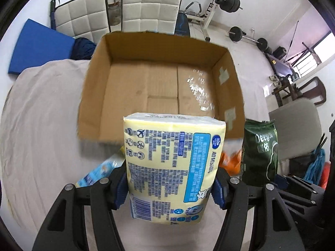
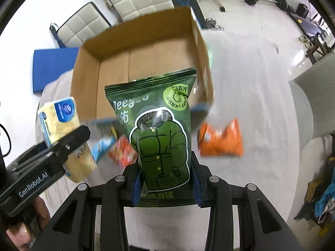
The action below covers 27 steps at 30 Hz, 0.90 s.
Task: Organize soft objects
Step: 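Carry both items into the box and open both tools to release them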
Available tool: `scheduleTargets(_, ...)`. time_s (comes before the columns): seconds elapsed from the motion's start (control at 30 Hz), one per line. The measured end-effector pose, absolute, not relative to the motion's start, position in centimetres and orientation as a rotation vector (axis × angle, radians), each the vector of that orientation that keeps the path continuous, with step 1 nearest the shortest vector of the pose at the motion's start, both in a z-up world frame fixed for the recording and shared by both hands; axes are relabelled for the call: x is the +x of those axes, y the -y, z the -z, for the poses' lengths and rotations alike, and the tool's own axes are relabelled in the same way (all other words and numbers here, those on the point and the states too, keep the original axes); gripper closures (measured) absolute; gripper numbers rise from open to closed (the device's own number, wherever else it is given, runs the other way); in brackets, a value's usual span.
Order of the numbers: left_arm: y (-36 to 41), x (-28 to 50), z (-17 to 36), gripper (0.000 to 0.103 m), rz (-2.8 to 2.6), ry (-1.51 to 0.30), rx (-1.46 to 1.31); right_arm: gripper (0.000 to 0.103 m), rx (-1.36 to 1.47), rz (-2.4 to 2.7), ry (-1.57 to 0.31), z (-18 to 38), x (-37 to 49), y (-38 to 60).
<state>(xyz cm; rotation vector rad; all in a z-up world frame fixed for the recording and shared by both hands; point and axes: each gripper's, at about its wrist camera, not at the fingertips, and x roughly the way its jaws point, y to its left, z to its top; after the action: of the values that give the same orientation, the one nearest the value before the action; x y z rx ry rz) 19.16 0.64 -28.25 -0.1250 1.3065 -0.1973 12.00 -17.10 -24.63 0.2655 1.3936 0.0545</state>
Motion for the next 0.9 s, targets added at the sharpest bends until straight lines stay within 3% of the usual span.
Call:
scheduleTargets(0.13,0.1,23.5,29.1,0.041,0.192,-1.33,-0.158,0.062,0.24,-0.049,-1.384,24.3,17.0,17.5)
scheduleTargets(0.5,0.6,34.9,32.3,0.041,0.176,-1.427,-0.194,0.062,0.225,-0.049,-1.446,30.9,29.8,17.1)
scheduleTargets(0.9,1.9,39.7,37.9,0.041,0.229,-1.595,-0.247,0.062,0.197,-0.029,-1.527,37.7,36.0,16.6)
